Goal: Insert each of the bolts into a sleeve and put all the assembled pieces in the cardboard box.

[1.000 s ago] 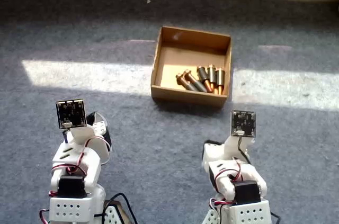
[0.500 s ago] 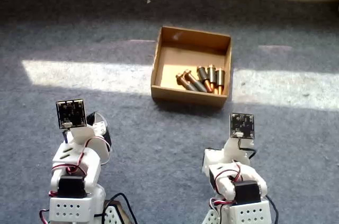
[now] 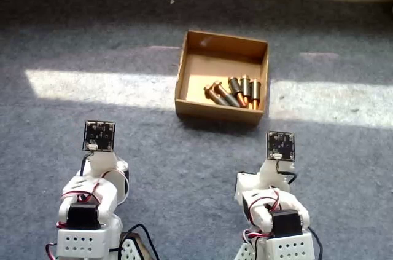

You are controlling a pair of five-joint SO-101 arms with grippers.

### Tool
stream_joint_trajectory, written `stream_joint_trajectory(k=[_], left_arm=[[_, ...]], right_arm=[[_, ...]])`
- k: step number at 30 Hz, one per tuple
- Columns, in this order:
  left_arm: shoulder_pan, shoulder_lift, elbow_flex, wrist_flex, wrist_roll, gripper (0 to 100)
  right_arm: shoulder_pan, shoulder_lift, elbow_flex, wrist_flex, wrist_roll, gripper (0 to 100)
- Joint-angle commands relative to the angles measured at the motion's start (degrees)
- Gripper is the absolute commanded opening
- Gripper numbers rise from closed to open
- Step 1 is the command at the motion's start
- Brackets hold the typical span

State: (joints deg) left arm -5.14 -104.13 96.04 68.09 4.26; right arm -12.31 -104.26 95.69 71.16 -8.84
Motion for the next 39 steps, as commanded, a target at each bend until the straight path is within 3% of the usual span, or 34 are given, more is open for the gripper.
stream_joint_trajectory(k=[1, 4, 39], left_arm=[[-0.4, -0.7, 1.1, 4.9, -1.0, 1], [-0.5, -0.7, 1.1, 8.0, -1.0, 1], [-0.5, -0.7, 1.1, 8.0, -0.8, 1]], right_arm=[[0.6, -0.5, 7.3, 0.2, -0.4, 0.6], [0.6, -0.5, 7.3, 0.2, -0.4, 0.6], [0.6, -0.5, 7.3, 0.2, -0.4, 0.6]])
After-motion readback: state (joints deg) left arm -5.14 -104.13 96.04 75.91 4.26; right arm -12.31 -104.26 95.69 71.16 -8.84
